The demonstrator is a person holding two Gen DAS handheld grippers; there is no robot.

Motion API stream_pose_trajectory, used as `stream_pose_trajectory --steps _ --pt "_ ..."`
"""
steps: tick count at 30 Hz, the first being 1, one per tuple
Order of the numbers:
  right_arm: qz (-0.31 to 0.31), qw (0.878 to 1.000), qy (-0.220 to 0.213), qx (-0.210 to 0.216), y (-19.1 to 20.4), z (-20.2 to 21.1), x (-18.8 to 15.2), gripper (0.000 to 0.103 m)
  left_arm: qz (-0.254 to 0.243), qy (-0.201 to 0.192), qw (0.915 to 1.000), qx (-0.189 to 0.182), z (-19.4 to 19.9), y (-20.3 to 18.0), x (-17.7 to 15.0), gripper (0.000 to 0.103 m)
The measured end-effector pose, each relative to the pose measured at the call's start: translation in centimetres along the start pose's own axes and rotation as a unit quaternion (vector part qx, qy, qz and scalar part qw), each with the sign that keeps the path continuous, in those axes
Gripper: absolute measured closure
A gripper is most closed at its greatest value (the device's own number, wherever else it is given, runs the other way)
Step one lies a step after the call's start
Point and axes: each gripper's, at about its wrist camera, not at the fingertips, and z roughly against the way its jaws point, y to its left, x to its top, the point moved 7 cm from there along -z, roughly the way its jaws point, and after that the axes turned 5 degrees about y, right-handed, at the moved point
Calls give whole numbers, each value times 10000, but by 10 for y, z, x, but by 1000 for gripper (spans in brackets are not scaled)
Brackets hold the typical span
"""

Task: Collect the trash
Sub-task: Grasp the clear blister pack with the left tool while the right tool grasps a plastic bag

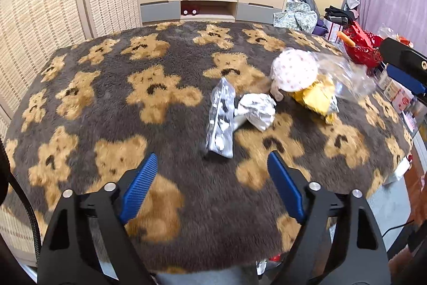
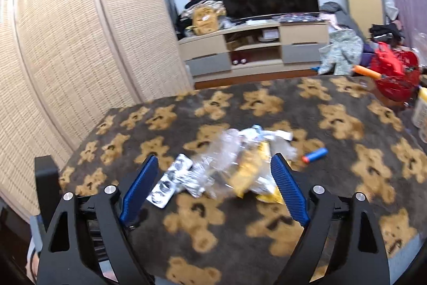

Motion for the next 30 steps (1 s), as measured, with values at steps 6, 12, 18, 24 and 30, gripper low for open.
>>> stream_pose_trajectory --steps 6,12,18,24,30 --pt "540 9973 249 -429 11 -35 -9 16 -29 139 9999 -85 -24 0 12 28" --pt "582 9935 484 -850 -7 -58 -17 28 31 367 9992 -182 -55 5 17 45" --pt "301 9936 657 -866 -31 -68 -21 74 -17 484 9980 -408 -70 2 18 69" --pt "154 9947 584 -833 -42 -60 -25 87 -121 350 9984 -418 -65 -8 16 75" --pt "135 9954 470 -826 -41 -46 -24 89 -206 143 9995 -197 -46 -10 18 76"
